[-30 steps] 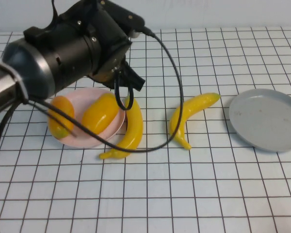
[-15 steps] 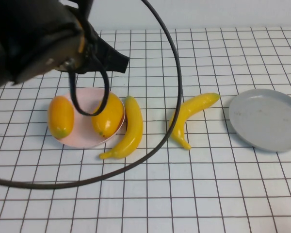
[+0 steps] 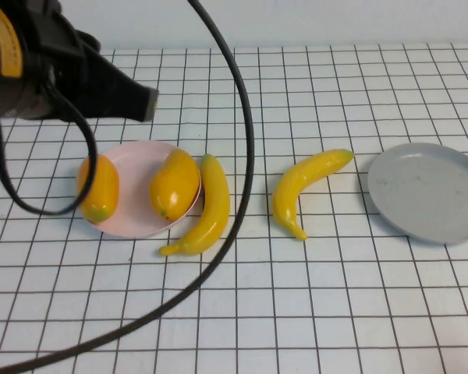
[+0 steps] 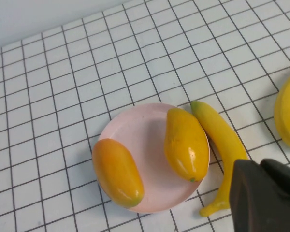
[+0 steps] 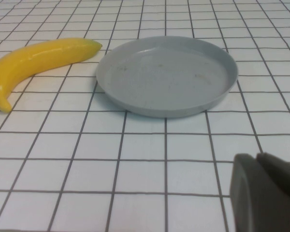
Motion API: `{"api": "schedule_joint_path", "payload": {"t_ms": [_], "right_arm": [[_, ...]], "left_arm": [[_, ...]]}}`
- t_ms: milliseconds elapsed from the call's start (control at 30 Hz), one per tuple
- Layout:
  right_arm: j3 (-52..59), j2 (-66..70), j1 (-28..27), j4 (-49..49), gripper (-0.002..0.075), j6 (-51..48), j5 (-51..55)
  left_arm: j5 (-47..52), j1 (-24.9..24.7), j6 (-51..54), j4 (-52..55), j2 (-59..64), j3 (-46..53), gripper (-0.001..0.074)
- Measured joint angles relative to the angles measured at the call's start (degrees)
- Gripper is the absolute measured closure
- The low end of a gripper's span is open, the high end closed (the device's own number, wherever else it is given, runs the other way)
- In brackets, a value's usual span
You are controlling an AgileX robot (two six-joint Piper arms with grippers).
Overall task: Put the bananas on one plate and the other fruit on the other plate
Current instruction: Put another type of fruit in the right plate
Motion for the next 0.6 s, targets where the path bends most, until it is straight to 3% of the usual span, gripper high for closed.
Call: {"api": "schedule_joint_path", "payload": {"t_ms": [367, 600], "right_arm": [[0.00, 0.00, 0.00, 0.00, 0.0742, 0.00, 0.00], [0.00, 0.00, 0.00, 0.00, 0.0742, 0.00, 0.00]], "left_arm": [[-19.09, 0.00, -3.94, 4.78, -3.27, 17.99, 0.0737], [-23.63, 0.97, -9.67, 7.89, -6.77, 26.14, 0.0737]]}}
